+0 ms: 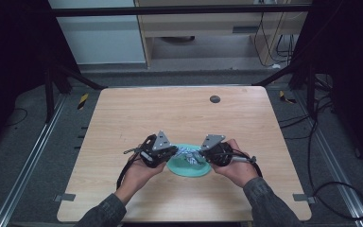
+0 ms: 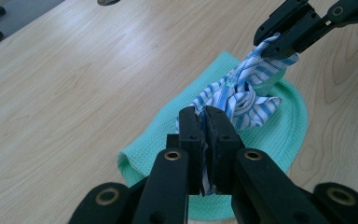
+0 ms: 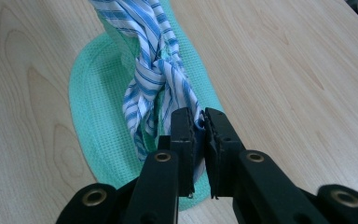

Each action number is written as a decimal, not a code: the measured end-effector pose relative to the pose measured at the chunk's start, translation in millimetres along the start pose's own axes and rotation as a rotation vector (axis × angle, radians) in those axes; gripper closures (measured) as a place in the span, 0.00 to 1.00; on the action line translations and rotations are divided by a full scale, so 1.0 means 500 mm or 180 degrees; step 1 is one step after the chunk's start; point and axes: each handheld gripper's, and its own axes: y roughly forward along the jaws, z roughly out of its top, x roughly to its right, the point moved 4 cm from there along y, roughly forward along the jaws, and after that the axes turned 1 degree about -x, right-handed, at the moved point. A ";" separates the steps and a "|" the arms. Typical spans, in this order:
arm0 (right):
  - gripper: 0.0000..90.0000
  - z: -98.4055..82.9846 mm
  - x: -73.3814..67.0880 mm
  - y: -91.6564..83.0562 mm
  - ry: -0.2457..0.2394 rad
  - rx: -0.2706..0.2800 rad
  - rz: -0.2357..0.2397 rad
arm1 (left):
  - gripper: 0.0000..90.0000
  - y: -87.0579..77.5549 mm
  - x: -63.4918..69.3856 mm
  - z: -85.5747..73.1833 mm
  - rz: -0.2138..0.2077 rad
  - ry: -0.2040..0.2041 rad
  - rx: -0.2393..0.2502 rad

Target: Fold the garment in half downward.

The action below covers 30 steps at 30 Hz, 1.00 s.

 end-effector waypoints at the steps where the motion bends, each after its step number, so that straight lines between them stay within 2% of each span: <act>1: 0.91 -0.001 -0.001 0.000 -0.0010 -0.0007 -0.0001 | 0.96 0.000 0.001 -0.002 -0.0003 -0.0007 0.0004; 11: 0.91 -0.009 -0.018 0.004 -0.0044 -0.0021 0.0005 | 0.95 0.000 0.011 -0.021 -0.0092 -0.0055 0.0017; 19: 0.89 -0.021 -0.029 0.008 -0.0038 -0.0040 0.0036 | 0.95 0.001 0.021 -0.032 -0.0111 -0.0043 0.0011; 26: 0.84 -0.027 -0.038 0.010 -0.0008 -0.0058 0.0067 | 0.96 0.000 0.026 -0.038 -0.0128 -0.0039 0.0013; 30: 0.77 -0.031 -0.044 0.010 0.0032 -0.0065 0.0076 | 0.96 -0.003 0.029 -0.041 -0.0134 -0.0031 0.0026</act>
